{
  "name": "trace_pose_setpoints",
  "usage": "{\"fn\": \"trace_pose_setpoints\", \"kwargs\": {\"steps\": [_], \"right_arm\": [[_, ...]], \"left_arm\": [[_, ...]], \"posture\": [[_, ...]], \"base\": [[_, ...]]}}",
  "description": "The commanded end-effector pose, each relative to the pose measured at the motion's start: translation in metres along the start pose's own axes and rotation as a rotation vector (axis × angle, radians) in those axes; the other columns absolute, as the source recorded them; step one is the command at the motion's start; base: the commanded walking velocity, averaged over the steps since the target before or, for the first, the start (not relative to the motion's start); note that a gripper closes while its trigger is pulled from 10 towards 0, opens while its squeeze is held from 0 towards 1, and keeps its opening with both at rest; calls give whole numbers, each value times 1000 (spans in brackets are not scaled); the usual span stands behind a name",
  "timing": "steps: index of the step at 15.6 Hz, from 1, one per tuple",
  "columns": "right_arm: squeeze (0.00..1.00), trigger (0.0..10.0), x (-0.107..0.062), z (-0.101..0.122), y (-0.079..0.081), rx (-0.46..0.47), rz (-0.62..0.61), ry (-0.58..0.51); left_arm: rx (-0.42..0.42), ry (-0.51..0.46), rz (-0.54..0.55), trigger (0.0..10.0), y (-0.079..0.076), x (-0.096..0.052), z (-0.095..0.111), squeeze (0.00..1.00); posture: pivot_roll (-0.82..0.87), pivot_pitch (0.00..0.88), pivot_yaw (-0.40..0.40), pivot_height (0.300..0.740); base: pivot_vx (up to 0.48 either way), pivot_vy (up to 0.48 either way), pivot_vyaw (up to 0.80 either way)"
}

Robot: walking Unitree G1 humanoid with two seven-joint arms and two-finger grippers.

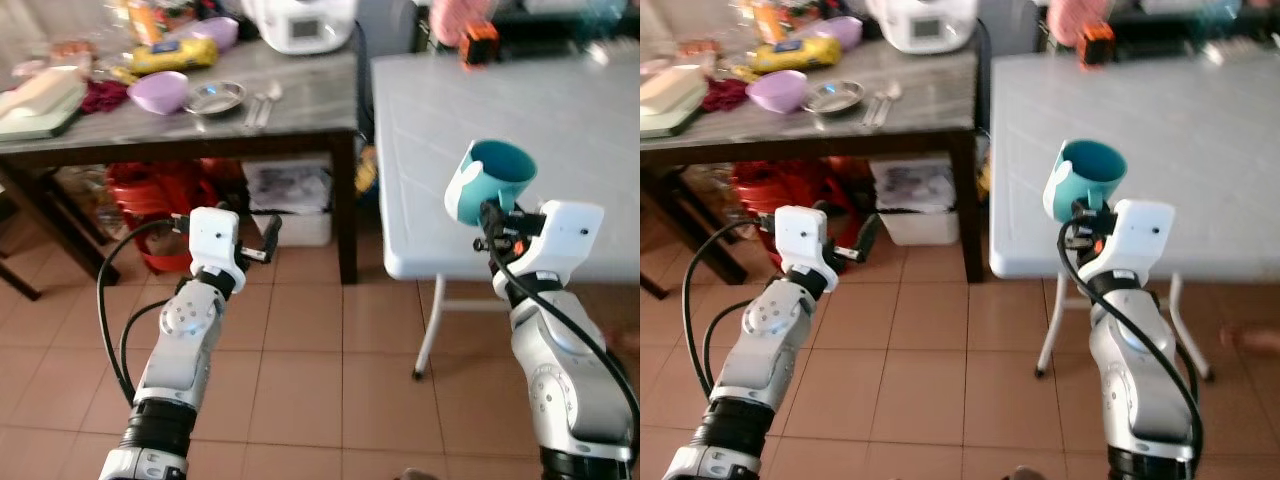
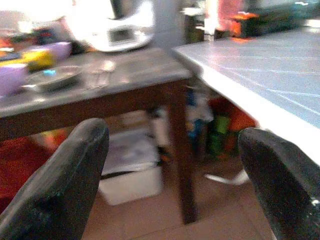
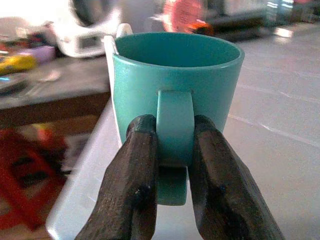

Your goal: Setting the table

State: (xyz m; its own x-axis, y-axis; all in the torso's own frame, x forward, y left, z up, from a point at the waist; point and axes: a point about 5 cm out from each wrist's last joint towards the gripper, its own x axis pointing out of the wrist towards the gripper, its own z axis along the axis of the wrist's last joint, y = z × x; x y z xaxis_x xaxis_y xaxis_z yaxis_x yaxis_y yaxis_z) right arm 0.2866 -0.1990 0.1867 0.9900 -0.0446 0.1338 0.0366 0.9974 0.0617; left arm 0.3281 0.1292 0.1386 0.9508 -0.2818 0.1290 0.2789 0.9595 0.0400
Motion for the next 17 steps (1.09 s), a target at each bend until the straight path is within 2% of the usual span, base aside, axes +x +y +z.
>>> {"fn": "trace_pose_setpoints", "kwargs": {"steps": [1, 3, 8, 13, 17], "right_arm": [[0, 10000, 1, 7, 1, 4, 1, -31], [0, 10000, 0, 7, 1, 4, -2, -32], [0, 10000, -1, 7, -1, -27, -4, -43], [0, 10000, -1, 8, -2, -36, -9, -46], [0, 10000, -2, 8, -3, -42, -14, -47]], "left_arm": [[17, 1, 0, 10000, 3, -2, 0, 0], [19, -6, 0, 10000, 2, -2, 1, 0], [-33, -50, -78, 10000, -6, -6, 5, 0], [-46, -57, -104, 10000, -8, -6, 6, 0], [-54, -54, -122, 10000, -12, -7, 6, 0]], "posture": [[-185, 98, 127, 740], [-187, 102, 127, 740], [-189, 103, 128, 740], [-192, 105, 128, 740], [-195, 108, 130, 740]], "base": [[0, 345, -475], [0, 336, -213], [48, 0, 0], [420, 0, 476], [480, 0, 0]]}}
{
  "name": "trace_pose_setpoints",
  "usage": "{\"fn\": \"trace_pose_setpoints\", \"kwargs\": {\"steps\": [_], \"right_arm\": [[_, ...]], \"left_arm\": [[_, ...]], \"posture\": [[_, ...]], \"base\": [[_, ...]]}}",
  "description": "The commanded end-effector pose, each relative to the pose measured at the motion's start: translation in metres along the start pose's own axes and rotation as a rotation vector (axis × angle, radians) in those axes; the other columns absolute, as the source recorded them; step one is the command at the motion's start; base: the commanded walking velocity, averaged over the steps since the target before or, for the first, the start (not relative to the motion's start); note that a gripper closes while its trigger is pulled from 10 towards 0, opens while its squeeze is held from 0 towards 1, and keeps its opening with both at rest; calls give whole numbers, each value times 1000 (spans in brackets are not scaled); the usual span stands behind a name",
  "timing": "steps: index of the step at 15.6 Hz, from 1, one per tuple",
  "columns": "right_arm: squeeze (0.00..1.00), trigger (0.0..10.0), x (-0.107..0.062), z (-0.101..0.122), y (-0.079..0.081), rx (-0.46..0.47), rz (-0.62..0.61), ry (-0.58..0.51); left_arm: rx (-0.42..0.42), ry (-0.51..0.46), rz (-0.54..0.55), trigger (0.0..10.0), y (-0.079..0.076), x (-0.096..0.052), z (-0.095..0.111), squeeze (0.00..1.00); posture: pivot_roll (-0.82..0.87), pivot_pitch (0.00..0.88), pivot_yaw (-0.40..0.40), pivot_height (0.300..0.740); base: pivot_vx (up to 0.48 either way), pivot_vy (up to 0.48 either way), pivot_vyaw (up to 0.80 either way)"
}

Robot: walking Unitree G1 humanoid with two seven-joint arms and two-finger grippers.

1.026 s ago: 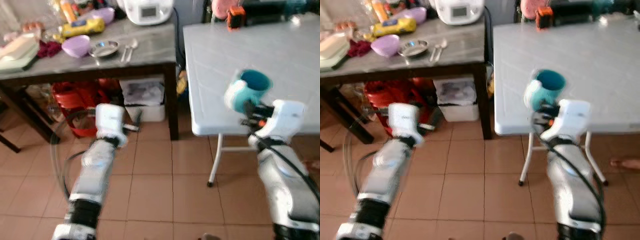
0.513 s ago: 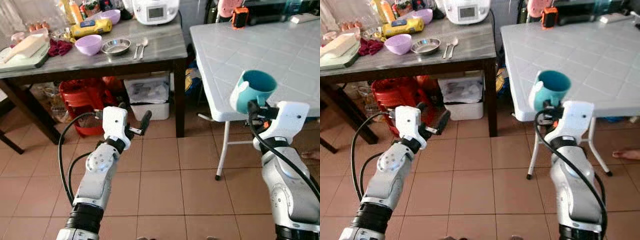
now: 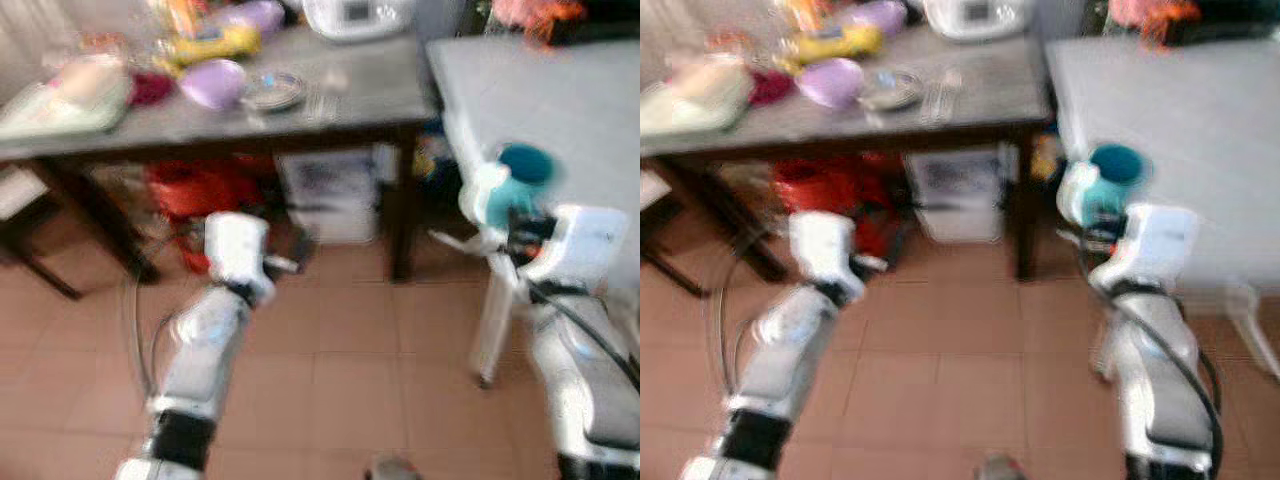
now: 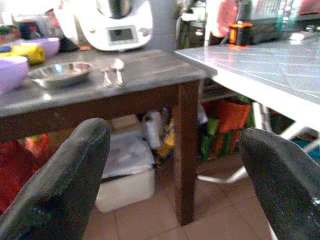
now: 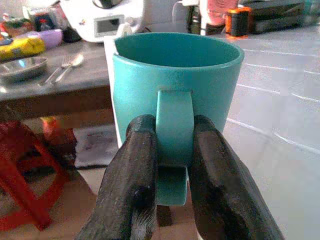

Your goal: Setting the table

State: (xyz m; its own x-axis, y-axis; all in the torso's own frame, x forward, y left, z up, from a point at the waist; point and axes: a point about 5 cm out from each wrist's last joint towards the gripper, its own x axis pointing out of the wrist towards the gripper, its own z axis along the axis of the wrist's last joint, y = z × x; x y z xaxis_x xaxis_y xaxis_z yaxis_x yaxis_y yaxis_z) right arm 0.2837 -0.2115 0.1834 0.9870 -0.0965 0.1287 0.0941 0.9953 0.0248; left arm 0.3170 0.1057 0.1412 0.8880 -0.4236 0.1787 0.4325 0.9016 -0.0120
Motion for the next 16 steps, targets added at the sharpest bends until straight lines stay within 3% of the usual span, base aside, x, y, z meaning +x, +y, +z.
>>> {"fn": "trace_pose_setpoints", "kwargs": {"steps": [1, 4, 9, 16], "right_arm": [[0, 10000, 1, 10, 10, 5, 36, -49], [0, 10000, 0, 9, 9, 25, 32, -40], [0, 10000, -4, 15, 9, -76, 19, -83], [0, 10000, -4, 19, 10, -92, 20, -103]], "left_arm": [[22, 1, 29, 10000, 13, -6, 3, 0], [19, 5, 27, 10000, 11, -5, 2, 0], [16, 1, 26, 10000, 8, -7, 2, 0], [19, 5, 10, 10000, -1, -12, 2, 0]], "posture": [[-195, 108, 130, 740], [-196, 108, 132, 740], [-194, 111, 125, 740], [-199, 112, 119, 740]], "base": [[480, 0, 0], [480, 0, 0], [480, 0, 0], [436, 0, 128]]}}
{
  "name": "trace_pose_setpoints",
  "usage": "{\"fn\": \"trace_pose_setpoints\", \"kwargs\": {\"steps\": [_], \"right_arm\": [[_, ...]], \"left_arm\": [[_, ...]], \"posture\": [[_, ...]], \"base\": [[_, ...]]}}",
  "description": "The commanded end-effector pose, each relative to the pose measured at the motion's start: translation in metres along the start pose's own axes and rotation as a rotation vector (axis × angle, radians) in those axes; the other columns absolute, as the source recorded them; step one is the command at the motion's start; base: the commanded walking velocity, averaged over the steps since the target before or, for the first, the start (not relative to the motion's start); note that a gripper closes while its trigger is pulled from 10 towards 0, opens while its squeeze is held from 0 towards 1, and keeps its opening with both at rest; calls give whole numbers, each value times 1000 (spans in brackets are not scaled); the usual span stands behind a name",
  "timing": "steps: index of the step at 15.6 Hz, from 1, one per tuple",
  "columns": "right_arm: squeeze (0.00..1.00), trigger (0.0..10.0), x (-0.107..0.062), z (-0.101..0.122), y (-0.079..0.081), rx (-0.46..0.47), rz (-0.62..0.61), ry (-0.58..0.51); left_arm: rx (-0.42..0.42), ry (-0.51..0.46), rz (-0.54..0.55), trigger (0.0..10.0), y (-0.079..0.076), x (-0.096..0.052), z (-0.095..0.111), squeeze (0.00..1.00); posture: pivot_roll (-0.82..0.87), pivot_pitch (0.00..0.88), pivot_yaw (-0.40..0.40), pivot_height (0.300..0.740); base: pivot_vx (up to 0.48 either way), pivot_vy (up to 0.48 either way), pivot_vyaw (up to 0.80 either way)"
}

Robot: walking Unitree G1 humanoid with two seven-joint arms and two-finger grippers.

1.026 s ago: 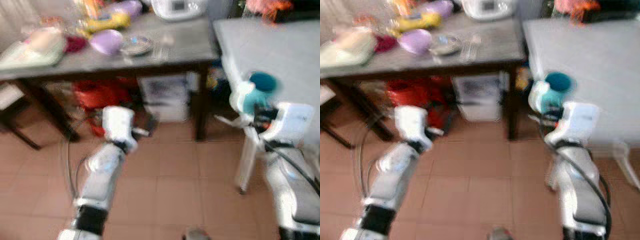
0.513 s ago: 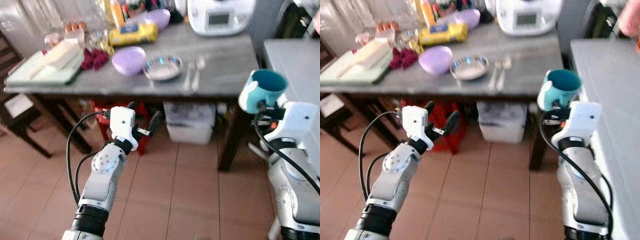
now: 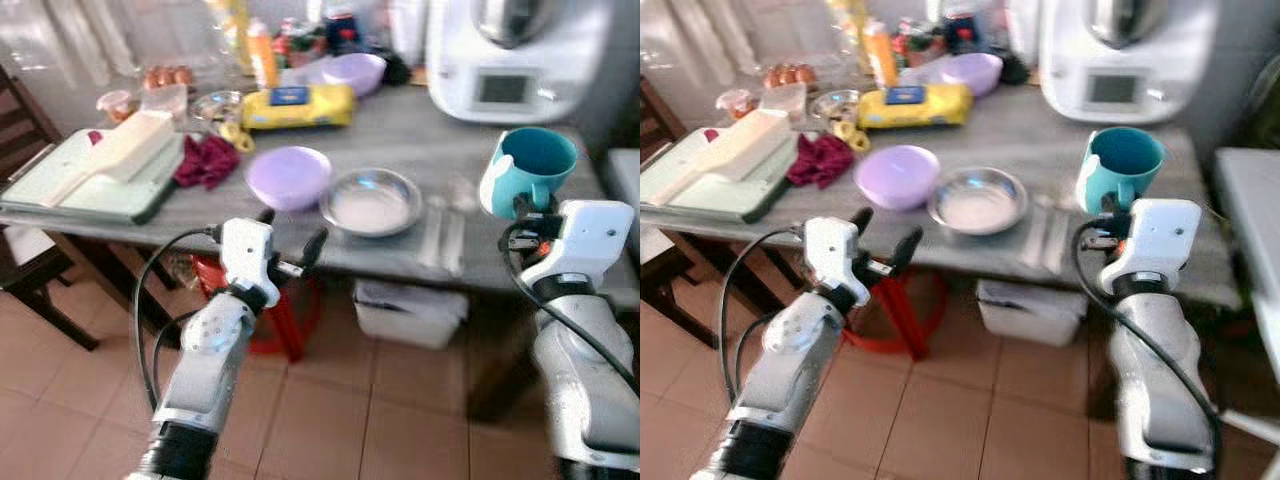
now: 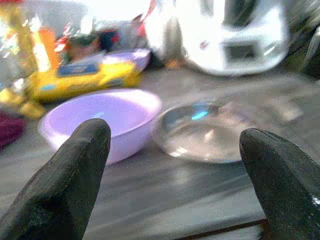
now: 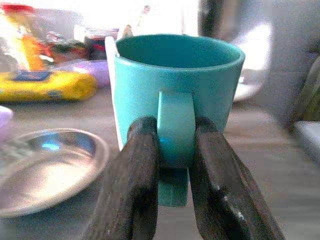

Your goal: Setting the table

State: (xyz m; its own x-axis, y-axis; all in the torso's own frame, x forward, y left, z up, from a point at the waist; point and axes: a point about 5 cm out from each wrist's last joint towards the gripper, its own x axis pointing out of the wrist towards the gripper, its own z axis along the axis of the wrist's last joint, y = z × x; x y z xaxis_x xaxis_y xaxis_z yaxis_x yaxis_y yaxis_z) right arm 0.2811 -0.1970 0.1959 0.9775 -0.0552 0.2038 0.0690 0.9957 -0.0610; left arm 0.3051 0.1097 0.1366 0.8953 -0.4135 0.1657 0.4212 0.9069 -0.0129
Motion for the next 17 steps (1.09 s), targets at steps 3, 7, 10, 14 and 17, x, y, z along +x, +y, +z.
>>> {"fn": "trace_pose_setpoints", "kwargs": {"steps": [3, 7, 10, 14, 17], "right_arm": [[0, 10000, -1, 8, -6, -18, -22, -33], [0, 10000, 0, 15, -5, -48, -11, -59], [0, 10000, 1, 23, -3, -91, 10, -91], [0, 10000, 1, 23, -3, -92, 12, -94], [0, 10000, 4, 21, -2, -80, 56, -80]], "left_arm": [[3, 0, -2, 10000, 0, 1, 3, 0], [7, -4, -5, 10000, -1, 0, 5, 0], [7, -53, 23, 10000, 4, -7, 18, 0], [23, -75, 11, 10000, 4, -13, 24, 0], [35, -42, -106, 10000, 4, -26, 18, 0]], "posture": [[-203, 113, 119, 740], [-203, 113, 119, 740], [-199, 119, 119, 740], [-199, 119, 119, 740], [-184, 127, 120, 740]], "base": [[349, 0, 0], [347, 0, 0], [0, 0, 0], [0, 0, 0], [0, 0, 0]]}}
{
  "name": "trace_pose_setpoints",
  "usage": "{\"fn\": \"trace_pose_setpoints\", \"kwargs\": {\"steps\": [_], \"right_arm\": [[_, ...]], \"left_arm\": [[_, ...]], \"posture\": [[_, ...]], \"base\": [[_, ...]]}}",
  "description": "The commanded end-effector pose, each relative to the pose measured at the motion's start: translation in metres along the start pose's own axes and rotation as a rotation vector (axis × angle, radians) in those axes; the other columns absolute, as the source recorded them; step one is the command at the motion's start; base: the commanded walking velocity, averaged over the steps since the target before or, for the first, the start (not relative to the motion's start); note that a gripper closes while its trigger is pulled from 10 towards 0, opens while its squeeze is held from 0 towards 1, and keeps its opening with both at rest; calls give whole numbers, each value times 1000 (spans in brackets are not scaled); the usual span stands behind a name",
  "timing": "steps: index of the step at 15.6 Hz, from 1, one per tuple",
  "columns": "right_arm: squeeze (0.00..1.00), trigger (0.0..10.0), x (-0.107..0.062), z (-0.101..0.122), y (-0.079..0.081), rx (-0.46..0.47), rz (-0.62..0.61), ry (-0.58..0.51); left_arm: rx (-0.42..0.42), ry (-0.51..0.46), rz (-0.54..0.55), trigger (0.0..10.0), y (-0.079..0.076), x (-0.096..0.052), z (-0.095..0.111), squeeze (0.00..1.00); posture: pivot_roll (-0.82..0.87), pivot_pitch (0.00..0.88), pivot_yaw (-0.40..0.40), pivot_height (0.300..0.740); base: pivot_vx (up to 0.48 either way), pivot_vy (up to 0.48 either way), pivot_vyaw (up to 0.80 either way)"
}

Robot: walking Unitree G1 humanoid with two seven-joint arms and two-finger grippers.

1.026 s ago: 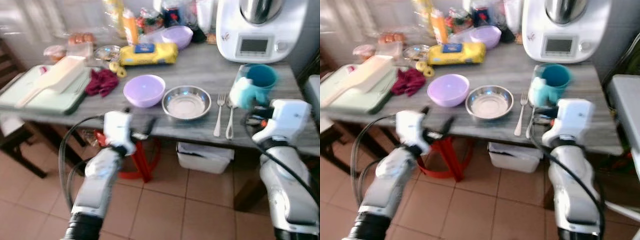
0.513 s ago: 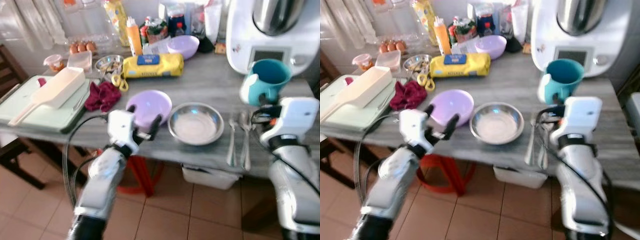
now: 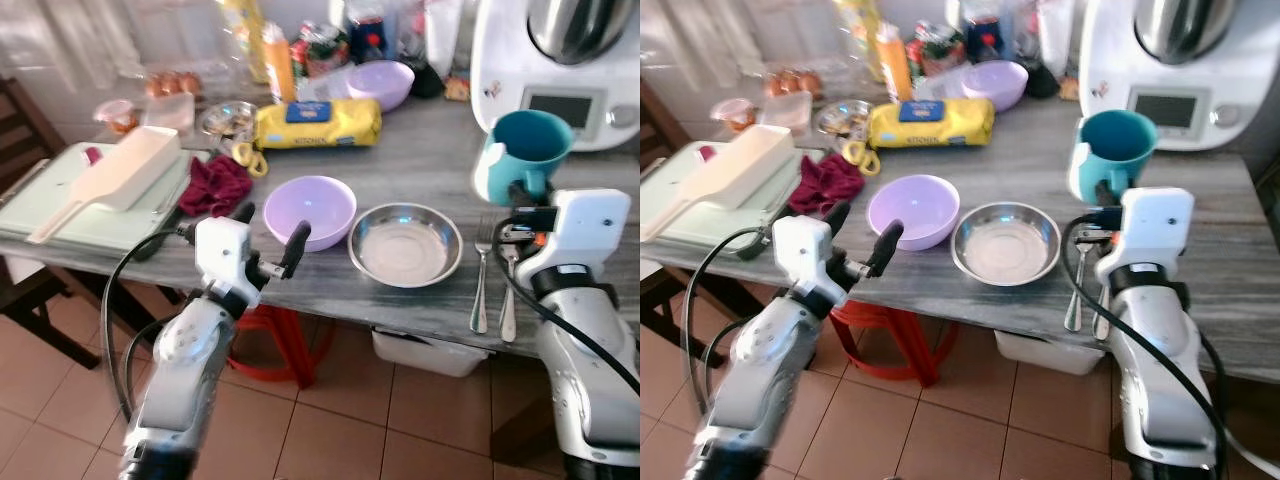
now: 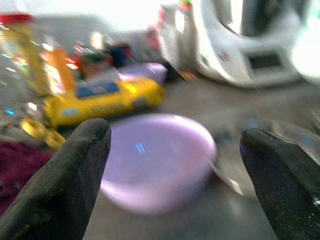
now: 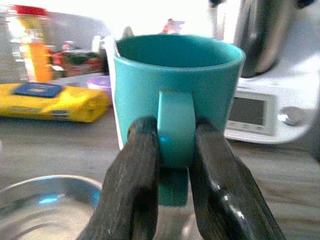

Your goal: Setting the table

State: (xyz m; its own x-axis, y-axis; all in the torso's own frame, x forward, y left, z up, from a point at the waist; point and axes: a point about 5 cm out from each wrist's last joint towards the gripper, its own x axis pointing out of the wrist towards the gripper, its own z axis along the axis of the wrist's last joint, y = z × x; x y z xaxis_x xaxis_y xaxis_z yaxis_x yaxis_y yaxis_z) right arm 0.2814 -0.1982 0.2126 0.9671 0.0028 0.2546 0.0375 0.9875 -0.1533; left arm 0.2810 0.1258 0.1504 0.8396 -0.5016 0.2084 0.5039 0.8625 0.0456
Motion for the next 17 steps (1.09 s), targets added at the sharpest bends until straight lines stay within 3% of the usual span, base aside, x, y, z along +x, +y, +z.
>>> {"fn": "trace_pose_setpoints", "kwargs": {"steps": [1, 4, 11, 15, 17], "right_arm": [[0, 10000, 7, 1, -1, 14, 60, -10], [0, 10000, 21, 1, 0, 3, 163, -10], [0, 10000, 59, -11, -12, 10, 232, 20], [0, 10000, 76, -14, -12, 24, 248, 7], [0, 10000, 85, -15, -10, 27, 253, 3]], "left_arm": [[-15, 52, -125, 10000, 0, -15, -8, 0], [-48, 72, -213, 10000, -4, -23, -8, 0], [-82, 110, -265, 10000, -10, -37, -6, 0], [-63, 130, -255, 10000, -9, -41, -5, 0], [-12, 127, -170, 10000, -2, -35, -7, 0]], "posture": [[-181, 131, 120, 740], [-176, 144, 117, 740], [-129, 206, 105, 740], [-109, 225, 110, 740], [-97, 229, 112, 740]], "base": [[0, 0, 0], [0, 0, 0], [0, 0, 0], [0, 0, 0], [0, 0, 0]]}}
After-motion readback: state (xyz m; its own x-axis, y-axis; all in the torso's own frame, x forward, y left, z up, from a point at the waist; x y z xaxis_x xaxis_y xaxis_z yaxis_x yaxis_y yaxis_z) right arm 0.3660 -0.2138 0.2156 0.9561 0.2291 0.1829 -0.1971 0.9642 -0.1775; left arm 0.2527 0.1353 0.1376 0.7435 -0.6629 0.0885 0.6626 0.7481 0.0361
